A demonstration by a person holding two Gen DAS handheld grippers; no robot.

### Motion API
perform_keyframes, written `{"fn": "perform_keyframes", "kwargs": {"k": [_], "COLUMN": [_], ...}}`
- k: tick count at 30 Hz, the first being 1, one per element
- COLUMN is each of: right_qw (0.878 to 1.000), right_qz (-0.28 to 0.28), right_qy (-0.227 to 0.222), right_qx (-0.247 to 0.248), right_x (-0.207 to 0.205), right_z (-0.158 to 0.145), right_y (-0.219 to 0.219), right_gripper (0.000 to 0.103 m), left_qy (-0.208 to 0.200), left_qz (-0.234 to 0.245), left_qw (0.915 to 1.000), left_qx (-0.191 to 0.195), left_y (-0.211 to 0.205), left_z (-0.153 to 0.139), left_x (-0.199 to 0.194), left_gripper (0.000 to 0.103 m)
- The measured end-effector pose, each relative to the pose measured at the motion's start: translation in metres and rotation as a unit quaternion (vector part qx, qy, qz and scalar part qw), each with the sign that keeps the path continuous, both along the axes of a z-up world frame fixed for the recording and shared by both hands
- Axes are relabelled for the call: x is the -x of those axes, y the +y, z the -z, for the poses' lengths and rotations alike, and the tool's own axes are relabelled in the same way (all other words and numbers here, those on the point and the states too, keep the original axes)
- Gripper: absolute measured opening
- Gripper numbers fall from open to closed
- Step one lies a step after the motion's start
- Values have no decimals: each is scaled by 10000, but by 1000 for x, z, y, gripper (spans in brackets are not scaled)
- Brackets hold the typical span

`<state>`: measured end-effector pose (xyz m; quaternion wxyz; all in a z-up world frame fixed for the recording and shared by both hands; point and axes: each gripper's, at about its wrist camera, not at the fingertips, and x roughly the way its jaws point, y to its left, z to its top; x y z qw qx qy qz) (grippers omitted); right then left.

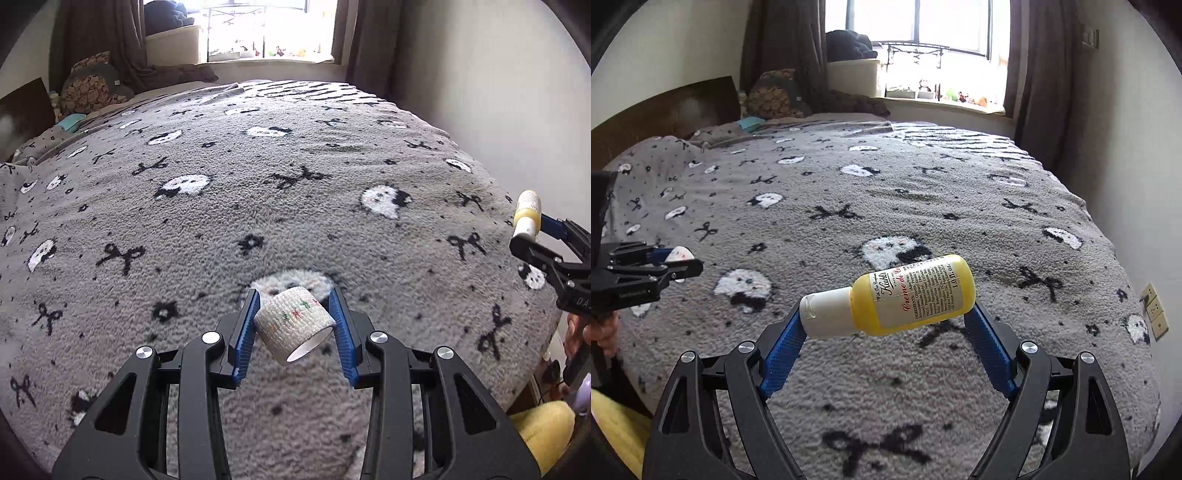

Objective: Collect trash
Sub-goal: 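Carry the yellow bottle and tape roll down below the bed edge to the bin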

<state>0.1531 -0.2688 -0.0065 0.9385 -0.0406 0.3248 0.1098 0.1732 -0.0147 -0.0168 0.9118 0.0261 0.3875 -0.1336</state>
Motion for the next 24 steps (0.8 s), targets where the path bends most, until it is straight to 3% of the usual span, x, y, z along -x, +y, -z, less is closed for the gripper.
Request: {"fn": "perform_keyframes", "kwargs": {"k": [11, 16, 20, 24], "right_qw": [9964, 9913, 9919, 9926], "right_qz": [-470, -868, -967, -972], "right_qy": [-476, -321, -278, -143], "right_qx": [-512, -932, -769, -708], "right_x": [111, 150, 178, 201], "right_z": [-29, -8, 18, 45], "right_y": [2, 16, 39, 56], "right_gripper": [85, 85, 85, 85], "left_qy": [-539, -686, -666, -396], "left_qz": [595, 808, 838, 793], "left_qw": [9968, 9944, 9942, 9959], "left_qx": [-47, -9, -44, 167], "left_y": [-15, -20, -20, -14], "left_z": [-17, -11, 7, 33], "left_x": [125, 174, 204, 222], "left_gripper": [37, 37, 37, 37]}}
